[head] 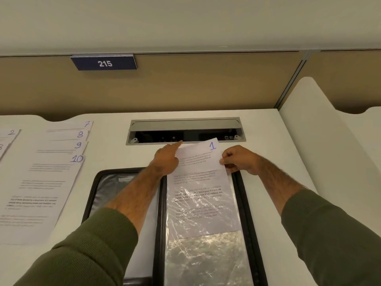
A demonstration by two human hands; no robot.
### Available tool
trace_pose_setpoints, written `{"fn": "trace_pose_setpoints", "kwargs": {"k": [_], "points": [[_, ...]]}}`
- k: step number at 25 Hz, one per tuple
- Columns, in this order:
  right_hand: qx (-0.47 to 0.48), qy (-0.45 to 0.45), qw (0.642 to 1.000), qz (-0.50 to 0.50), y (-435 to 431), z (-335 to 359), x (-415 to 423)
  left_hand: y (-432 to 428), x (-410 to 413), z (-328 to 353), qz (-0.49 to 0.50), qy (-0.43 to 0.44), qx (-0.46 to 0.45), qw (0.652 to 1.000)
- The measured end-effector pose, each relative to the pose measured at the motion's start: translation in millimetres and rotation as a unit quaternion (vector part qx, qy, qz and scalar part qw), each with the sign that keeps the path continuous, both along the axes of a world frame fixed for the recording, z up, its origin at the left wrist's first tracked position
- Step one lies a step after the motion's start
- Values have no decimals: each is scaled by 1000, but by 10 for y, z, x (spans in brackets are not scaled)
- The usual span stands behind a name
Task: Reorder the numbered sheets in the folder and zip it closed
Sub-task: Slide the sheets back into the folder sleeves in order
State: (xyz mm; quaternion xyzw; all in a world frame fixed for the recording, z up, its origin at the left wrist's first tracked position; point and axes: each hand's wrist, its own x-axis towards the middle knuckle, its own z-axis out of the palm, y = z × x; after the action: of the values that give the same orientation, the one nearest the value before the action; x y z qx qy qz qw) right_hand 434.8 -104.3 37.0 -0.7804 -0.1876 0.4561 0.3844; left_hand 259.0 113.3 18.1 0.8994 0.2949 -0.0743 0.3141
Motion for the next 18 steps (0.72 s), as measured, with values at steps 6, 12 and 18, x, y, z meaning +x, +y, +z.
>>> {"fn": "trace_pose_setpoints", "kwargs": {"k": [6,12,18], "points": [[43,35,997,-55,-88,7,-133,-125,-17,-36,-24,-9,25,999],[66,14,995,-76,-112,38,-282,-177,-36,2,-7,-19,23,1000],[7,-87,996,-8,-53,73,-285,-276,-99,0,-58,14,32,998]]}}
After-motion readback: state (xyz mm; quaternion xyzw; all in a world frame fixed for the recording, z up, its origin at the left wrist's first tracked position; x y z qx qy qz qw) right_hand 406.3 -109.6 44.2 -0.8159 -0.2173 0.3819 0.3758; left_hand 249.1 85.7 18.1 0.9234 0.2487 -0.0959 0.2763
